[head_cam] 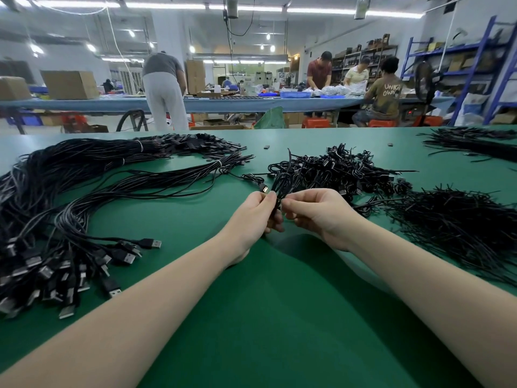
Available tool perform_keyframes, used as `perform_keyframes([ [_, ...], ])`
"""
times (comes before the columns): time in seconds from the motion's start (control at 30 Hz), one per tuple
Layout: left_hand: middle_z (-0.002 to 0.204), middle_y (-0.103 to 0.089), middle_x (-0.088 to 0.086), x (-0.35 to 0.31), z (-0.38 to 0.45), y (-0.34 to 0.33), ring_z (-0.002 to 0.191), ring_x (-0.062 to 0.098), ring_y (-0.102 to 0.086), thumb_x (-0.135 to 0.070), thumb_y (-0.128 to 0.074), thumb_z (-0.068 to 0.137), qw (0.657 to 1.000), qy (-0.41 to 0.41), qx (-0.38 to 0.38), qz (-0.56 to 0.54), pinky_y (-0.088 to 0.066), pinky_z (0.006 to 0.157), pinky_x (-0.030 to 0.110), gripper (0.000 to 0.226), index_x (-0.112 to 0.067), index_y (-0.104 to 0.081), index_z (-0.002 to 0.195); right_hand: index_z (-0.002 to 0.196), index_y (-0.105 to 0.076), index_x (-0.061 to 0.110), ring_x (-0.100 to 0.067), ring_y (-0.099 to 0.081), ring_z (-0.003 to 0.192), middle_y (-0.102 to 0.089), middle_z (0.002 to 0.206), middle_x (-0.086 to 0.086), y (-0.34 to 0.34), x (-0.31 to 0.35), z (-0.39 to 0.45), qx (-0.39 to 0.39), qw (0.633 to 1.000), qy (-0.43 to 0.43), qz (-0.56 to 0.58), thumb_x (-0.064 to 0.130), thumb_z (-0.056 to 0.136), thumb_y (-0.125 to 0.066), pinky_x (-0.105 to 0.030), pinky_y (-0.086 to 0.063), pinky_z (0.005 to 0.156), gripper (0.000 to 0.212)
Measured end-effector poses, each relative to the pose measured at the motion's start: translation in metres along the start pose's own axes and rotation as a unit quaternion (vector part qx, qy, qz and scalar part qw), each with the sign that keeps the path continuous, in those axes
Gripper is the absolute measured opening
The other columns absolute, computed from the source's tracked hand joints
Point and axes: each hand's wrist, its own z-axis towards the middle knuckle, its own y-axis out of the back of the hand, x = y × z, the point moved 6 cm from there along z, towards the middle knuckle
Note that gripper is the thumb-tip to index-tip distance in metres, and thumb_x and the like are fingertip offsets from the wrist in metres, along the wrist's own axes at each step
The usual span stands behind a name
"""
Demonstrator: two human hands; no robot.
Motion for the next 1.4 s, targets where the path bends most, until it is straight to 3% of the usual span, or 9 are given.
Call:
perform_keyframes([
  [0.43,0.064,-0.066,0.005,0.011,0.008,0.008,0.053,0.017,-0.063,-0.036,-0.057,0.094,0.998,0.042,-0.038,-0.013,-0.046,0.054,0.025,0.035,-0.009,-0.062,0.073,0.077,-0.074,0.02,0.004,-0.055,0.063,-0.064,0.068,0.014,0.005,0.032,-0.004,-0.104,0.895,0.163,-0.401,0.023,0.082,-0.073,-0.007,-0.041,0.059,0.006],
  [0.57,0.064,-0.068,0.004,0.01,0.007,0.007,0.056,0.018,-0.066,-0.035,-0.057,0.093,0.998,0.032,-0.058,0.014,-0.047,0.052,0.026,0.035,-0.01,-0.064,0.07,0.084,-0.074,0.015,-0.014,-0.062,0.074,-0.068,0.079,0.002,-0.003,0.04,-0.012,-0.113,0.847,0.196,-0.48,0.021,0.086,-0.067,-0.026,-0.051,0.071,0.009],
  [0.67,0.063,-0.065,0.006,0.009,0.006,0.008,0.05,0.017,-0.062,-0.034,-0.056,0.094,0.997,0.039,-0.068,0.01,-0.047,0.049,0.025,0.036,-0.009,-0.061,0.069,0.086,-0.072,0.014,-0.021,-0.063,0.077,-0.069,0.084,-0.002,-0.012,0.041,-0.015,-0.132,0.822,0.21,-0.513,0.02,0.088,-0.063,-0.029,-0.05,0.069,0.011],
  [0.8,0.065,-0.062,0.006,0.006,0.003,0.005,0.049,0.013,-0.061,-0.03,-0.053,0.097,0.998,0.042,-0.046,0.01,-0.045,0.045,0.02,0.034,-0.008,-0.059,0.071,0.087,-0.073,0.011,-0.019,-0.062,0.08,-0.069,0.085,-0.002,-0.009,0.038,-0.015,-0.12,0.846,0.21,-0.475,0.016,0.087,-0.063,-0.029,-0.049,0.072,0.011],
  [0.97,0.05,-0.06,-0.002,-0.001,-0.003,0.005,0.04,0.012,-0.056,-0.035,-0.052,0.094,0.992,0.123,0.017,-0.036,-0.035,0.037,0.012,0.041,-0.013,-0.062,0.061,0.088,-0.066,0.006,-0.03,-0.057,0.087,-0.062,0.092,-0.008,-0.019,0.04,-0.021,-0.134,0.789,0.286,-0.527,0.009,0.089,-0.056,-0.034,-0.044,0.07,0.011],
  [1.07,0.065,-0.067,-0.001,-0.001,-0.004,0.006,0.057,0.012,-0.055,-0.037,-0.051,0.095,0.996,0.084,-0.012,-0.04,-0.04,0.048,0.019,0.053,-0.019,-0.066,0.048,0.082,-0.063,0.001,-0.036,-0.056,0.082,-0.06,0.082,-0.015,-0.024,0.042,-0.027,-0.121,0.75,0.34,-0.554,0.002,0.084,-0.059,-0.035,-0.038,0.065,0.005],
  [1.2,0.129,-0.05,-0.008,-0.016,-0.009,0.014,0.111,0.003,-0.048,-0.028,-0.047,0.099,0.989,-0.094,-0.1,0.05,-0.038,0.097,0.027,0.038,-0.027,-0.074,0.073,0.091,-0.069,0.003,-0.032,-0.059,0.088,-0.065,0.093,-0.011,-0.018,0.038,-0.027,-0.135,0.798,0.316,-0.496,0.004,0.082,-0.063,-0.037,-0.047,0.071,0.011],
  [1.3,0.122,-0.061,-0.011,-0.019,-0.011,0.01,0.118,0.0,-0.049,-0.021,-0.042,0.101,0.987,-0.133,-0.07,0.055,-0.032,0.108,0.024,0.041,-0.023,-0.077,0.081,0.085,-0.066,0.002,-0.032,-0.056,0.08,-0.062,0.085,-0.012,-0.017,0.035,-0.025,-0.118,0.808,0.314,-0.484,0.004,0.084,-0.061,-0.039,-0.047,0.066,0.005],
  [1.4,0.094,-0.072,0.001,-0.019,-0.015,0.008,0.097,0.013,-0.062,-0.024,-0.041,0.101,0.988,-0.128,-0.075,0.033,-0.046,0.091,0.033,0.042,-0.03,-0.074,0.077,0.08,-0.064,-0.001,-0.032,-0.053,0.075,-0.059,0.078,-0.012,-0.015,0.036,-0.025,-0.127,0.798,0.329,-0.488,0.009,0.09,-0.058,-0.041,-0.045,0.063,0.015],
])
